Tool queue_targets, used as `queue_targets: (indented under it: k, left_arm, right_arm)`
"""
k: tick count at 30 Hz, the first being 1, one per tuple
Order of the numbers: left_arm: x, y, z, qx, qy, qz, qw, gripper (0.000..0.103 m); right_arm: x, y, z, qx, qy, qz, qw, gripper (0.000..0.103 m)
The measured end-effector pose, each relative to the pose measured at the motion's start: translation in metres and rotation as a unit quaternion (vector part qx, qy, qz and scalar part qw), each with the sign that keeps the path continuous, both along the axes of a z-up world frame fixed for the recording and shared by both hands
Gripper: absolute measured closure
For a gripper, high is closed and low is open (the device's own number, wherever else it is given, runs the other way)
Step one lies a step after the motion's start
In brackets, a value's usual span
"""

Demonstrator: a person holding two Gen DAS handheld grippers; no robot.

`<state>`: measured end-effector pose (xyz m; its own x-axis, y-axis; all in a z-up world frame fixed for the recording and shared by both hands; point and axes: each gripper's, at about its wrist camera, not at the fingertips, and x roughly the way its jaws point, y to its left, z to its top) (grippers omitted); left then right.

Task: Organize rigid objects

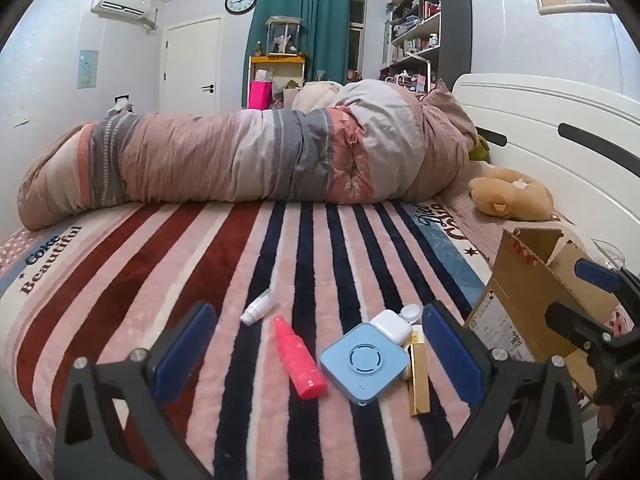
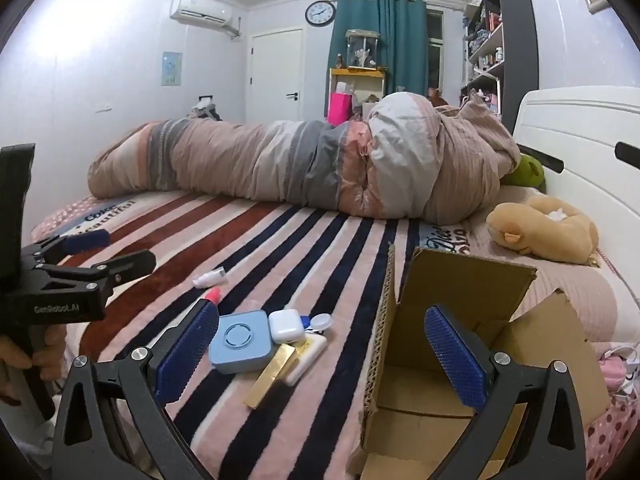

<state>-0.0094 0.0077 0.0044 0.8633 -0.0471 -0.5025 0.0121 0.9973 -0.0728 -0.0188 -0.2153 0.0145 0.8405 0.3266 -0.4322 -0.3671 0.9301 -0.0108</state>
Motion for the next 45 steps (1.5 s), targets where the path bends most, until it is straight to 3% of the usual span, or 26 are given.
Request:
queue_targets:
  k: [45]
  left_arm:
    - [0.0076, 0.0008, -0.0059, -0.008, 0.01, -0.011, 0.9999, 0.0]
  right_arm:
    - [-0.0054, 0.0024, 0.0041, 0.003, -0.009, -0.01, 1.0, 0.0]
